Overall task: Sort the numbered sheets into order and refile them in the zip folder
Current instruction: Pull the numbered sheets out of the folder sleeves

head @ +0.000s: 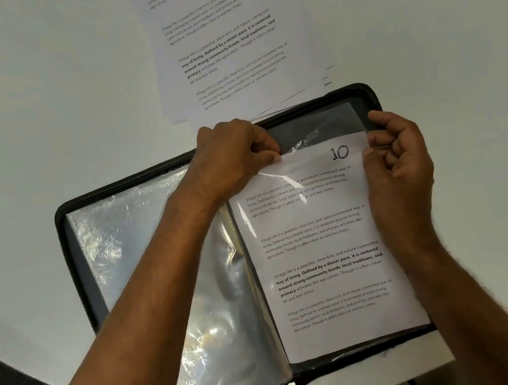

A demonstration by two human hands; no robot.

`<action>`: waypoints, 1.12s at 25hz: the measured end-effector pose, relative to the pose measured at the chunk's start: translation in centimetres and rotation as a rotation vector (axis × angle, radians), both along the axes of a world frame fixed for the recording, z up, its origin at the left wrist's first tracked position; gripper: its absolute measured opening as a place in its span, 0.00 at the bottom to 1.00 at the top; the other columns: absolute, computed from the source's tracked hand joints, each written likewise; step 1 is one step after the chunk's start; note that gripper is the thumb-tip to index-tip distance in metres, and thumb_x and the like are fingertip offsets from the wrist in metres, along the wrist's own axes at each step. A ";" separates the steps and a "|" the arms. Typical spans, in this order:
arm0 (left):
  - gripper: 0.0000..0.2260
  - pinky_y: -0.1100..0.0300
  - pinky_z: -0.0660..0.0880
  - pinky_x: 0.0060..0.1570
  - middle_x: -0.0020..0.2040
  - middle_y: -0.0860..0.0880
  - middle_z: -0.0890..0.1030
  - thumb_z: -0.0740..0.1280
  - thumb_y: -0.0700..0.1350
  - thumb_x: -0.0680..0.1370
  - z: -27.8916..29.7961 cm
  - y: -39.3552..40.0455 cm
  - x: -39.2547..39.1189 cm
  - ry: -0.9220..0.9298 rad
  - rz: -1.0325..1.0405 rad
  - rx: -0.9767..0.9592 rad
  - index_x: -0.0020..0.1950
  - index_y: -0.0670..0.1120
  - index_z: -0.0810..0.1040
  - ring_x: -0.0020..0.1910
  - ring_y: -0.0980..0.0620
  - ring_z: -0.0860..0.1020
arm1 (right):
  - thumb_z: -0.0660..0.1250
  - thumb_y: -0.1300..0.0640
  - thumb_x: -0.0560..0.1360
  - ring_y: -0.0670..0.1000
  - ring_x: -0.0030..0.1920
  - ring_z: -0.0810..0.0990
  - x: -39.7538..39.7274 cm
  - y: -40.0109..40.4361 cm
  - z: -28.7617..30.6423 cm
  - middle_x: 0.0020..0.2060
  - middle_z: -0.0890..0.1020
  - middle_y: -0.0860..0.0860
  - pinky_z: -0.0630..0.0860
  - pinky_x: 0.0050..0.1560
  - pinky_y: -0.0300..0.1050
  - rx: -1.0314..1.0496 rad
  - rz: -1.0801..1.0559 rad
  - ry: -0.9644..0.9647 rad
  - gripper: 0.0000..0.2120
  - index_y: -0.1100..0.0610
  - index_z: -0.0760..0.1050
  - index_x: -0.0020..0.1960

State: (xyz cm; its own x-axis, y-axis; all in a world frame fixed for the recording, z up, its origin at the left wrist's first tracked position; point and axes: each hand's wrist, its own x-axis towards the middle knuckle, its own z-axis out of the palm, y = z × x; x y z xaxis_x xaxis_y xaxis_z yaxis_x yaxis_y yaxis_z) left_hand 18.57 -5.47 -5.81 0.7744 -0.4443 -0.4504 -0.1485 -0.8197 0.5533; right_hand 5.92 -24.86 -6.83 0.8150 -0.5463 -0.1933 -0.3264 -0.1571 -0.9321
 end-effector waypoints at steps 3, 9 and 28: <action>0.03 0.48 0.66 0.67 0.47 0.60 0.79 0.73 0.51 0.79 0.0 -0.7 -0.2 -0.038 -0.066 0.039 0.51 0.57 0.86 0.50 0.58 0.76 | 0.62 0.69 0.81 0.38 0.49 0.81 0.1 0.0 0.2 0.51 0.81 0.47 0.76 0.50 0.29 -0.001 0.001 -0.010 0.18 0.58 0.73 0.69; 0.01 0.52 0.63 0.60 0.51 0.55 0.77 0.71 0.51 0.80 -0.3 -1.0 -0.4 -0.116 -0.018 0.002 0.50 0.55 0.81 0.52 0.56 0.73 | 0.62 0.65 0.83 0.42 0.52 0.84 -0.3 -0.7 0.2 0.55 0.82 0.49 0.79 0.45 0.32 0.035 0.018 0.041 0.17 0.56 0.71 0.70; 0.06 0.42 0.67 0.66 0.44 0.66 0.82 0.74 0.62 0.71 2.3 0.4 6.0 -0.285 0.737 -0.370 0.45 0.64 0.82 0.48 0.62 0.78 | 0.67 0.56 0.82 0.41 0.49 0.81 -0.8 -1.4 -0.5 0.60 0.80 0.44 0.77 0.38 0.27 0.011 0.139 0.266 0.14 0.45 0.69 0.64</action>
State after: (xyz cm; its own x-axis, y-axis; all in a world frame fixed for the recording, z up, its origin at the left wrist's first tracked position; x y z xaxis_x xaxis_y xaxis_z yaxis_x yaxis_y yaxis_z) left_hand 24.60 -5.03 -3.48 0.9835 0.1345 -0.1214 0.1753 -0.5366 0.8255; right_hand 5.14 -26.30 -7.32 0.8019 -0.4295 -0.4152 -0.5354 -0.2083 -0.8185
